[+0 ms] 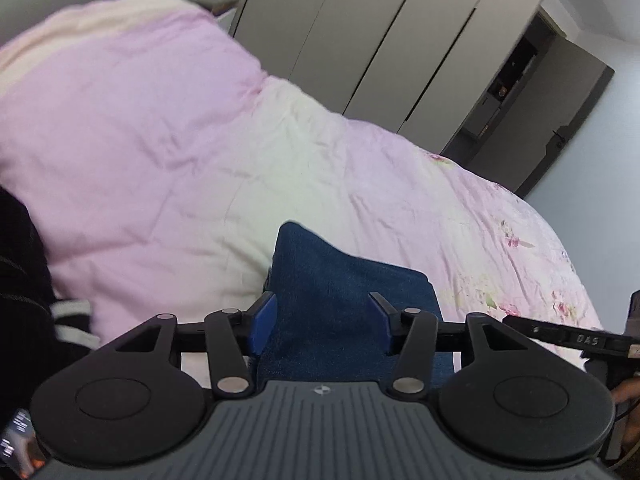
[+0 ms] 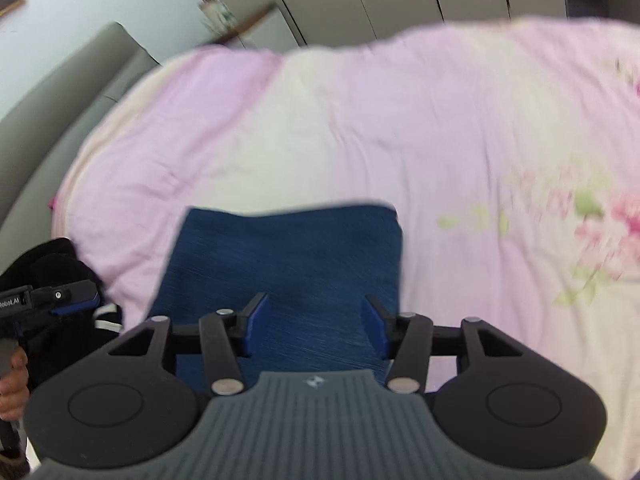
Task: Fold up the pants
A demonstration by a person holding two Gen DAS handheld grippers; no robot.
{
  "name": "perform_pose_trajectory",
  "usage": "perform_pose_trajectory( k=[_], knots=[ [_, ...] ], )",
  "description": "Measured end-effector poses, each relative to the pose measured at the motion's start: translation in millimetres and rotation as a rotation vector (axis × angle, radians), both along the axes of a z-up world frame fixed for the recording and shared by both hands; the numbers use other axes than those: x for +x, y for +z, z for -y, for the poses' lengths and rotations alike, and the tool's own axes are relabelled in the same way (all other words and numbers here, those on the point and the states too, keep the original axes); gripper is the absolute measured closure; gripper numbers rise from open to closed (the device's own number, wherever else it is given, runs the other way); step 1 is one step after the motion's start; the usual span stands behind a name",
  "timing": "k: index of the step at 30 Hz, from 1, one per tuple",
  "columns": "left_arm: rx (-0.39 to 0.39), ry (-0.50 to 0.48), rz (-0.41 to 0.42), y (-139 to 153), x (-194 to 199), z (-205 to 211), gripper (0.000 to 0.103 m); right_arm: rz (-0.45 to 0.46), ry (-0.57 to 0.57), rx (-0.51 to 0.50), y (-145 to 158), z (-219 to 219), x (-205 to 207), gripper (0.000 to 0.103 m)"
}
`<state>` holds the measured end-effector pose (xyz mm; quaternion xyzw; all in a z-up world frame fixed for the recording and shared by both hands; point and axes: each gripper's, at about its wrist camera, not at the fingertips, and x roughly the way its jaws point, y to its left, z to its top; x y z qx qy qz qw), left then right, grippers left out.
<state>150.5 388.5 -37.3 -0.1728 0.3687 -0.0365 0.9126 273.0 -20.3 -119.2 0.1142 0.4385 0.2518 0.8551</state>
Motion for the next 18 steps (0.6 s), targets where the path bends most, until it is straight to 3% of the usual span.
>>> perform_pose_trajectory(
  k=[4,8,12,18],
  knots=[
    [0.183,-0.026,0.094,69.1,-35.5,18.5,0.042,0.174,0.034,0.004,63.7,8.7,-44.7,0.037],
    [0.343,-0.015,0.188,109.8,-77.4,46.1,0.039,0.333,0.042,-0.024,109.2,9.5,-98.2,0.025],
    [0.415,0.01,0.259,117.0,-114.7,79.8,0.038,0.447,0.031,-0.064,126.6,13.7,-150.9,0.021],
    [0.464,0.1,0.279,92.1,-146.6,125.3,0.038,0.55,-0.032,-0.122,119.9,19.3,-220.5,0.016]
  ],
)
